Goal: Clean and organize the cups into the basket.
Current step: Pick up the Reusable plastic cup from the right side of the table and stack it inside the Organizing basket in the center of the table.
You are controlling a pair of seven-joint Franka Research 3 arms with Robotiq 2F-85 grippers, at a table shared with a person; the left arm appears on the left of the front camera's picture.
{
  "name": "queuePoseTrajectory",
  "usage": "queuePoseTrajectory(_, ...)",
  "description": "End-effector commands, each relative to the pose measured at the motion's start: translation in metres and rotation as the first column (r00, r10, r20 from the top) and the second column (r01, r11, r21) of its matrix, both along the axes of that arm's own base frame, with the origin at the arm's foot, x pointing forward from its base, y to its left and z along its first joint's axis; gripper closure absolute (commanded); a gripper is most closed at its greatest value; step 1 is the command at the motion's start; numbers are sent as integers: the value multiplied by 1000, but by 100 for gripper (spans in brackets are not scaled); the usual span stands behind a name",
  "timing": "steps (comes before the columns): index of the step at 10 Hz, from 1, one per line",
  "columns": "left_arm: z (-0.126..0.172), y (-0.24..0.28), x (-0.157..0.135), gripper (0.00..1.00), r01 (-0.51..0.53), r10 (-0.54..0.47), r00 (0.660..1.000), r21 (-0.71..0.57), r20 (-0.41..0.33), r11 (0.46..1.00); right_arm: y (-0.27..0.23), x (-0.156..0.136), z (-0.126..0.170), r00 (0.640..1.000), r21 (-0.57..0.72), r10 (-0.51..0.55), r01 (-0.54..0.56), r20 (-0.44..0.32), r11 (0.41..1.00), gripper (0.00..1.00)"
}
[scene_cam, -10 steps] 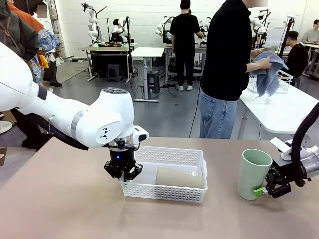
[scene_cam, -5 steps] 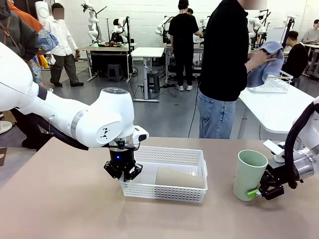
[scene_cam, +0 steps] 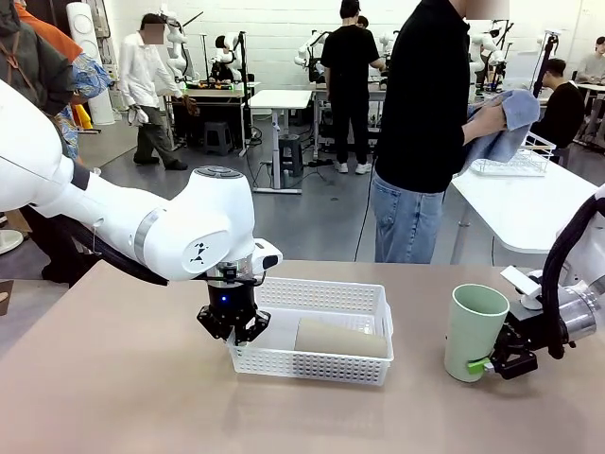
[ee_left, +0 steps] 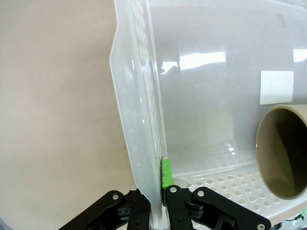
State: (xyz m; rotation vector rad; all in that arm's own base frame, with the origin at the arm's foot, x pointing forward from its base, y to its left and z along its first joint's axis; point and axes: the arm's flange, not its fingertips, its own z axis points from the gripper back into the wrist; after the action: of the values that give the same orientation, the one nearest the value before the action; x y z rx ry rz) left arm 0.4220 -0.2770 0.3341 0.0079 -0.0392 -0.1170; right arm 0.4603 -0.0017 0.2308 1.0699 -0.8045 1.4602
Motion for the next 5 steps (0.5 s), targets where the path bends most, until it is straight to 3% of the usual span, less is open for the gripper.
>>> queuePoseTrajectory(1, -4, 0, -4, 100, -1, 1, 1000, 8, -4, 1000, -1, -5, 12, 996, 12, -92, 92, -15, 996, 23)
queuePoseTrajectory(2, -4, 0, -4, 100, -1, 1, 1000, 8, -4, 1000, -2, -9, 33, 989, 6, -147, 147, -10, 989, 23)
queuePoseTrajectory(5, -4, 0, -4, 100, -1, 1, 1000, 8, -4, 1000, -3, -32, 133, 975, 24, -223, 223, -10, 975, 23)
